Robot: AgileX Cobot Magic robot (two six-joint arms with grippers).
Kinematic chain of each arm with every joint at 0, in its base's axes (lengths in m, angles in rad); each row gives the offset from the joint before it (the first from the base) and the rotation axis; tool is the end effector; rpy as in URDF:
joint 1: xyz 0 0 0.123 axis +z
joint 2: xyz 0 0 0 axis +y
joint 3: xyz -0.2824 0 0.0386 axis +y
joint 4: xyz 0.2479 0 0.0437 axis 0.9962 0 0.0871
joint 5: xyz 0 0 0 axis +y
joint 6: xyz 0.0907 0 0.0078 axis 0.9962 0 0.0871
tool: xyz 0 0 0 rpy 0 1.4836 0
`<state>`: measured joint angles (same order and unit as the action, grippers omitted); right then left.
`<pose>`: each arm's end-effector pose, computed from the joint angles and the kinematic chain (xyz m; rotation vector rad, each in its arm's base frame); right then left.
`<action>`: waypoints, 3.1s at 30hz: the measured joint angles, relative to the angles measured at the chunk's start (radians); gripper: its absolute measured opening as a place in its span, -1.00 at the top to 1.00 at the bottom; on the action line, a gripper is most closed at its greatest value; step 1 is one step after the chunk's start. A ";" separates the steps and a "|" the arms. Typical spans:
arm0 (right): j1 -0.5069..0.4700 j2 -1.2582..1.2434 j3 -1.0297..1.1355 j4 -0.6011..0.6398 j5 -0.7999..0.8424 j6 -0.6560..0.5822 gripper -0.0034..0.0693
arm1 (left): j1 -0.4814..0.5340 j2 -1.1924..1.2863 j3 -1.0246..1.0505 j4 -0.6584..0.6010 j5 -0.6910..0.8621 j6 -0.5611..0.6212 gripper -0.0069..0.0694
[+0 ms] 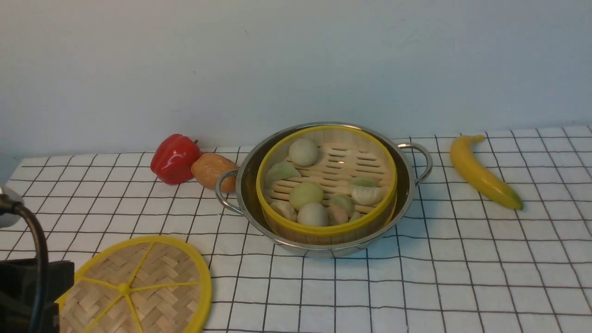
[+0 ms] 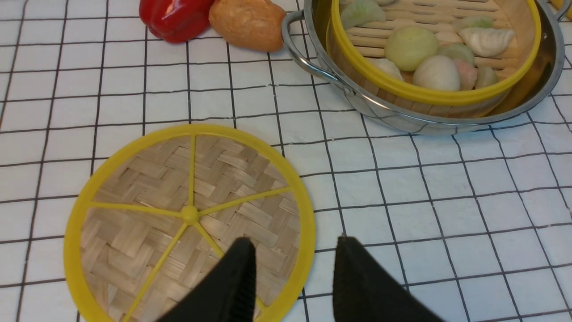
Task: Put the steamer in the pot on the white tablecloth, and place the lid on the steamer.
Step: 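Grasp the bamboo steamer lid lying on the table by its centre knob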
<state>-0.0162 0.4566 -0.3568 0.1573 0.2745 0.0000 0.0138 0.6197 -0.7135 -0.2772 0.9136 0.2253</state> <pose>0.1019 0.0022 0.2753 0.1260 1.8522 0.1334 0.1026 -0.0183 0.3269 0.1584 2.2676 -0.2140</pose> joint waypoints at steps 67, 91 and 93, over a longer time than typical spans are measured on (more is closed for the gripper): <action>0.034 -0.451 0.365 -0.033 0.062 0.022 0.25 | 0.000 0.000 0.000 0.000 0.000 0.000 0.18; 0.034 -0.451 0.365 -0.033 0.062 0.022 0.25 | 0.000 0.001 -0.001 -0.109 -0.218 -0.005 0.18; 0.034 -0.451 0.365 -0.033 0.062 0.022 0.25 | 0.000 0.016 -0.010 -0.127 -0.218 0.008 0.18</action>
<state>0.0178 0.0056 0.0084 0.1239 0.3368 0.0220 0.0138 0.6356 -0.7236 -0.4047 0.6957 0.2337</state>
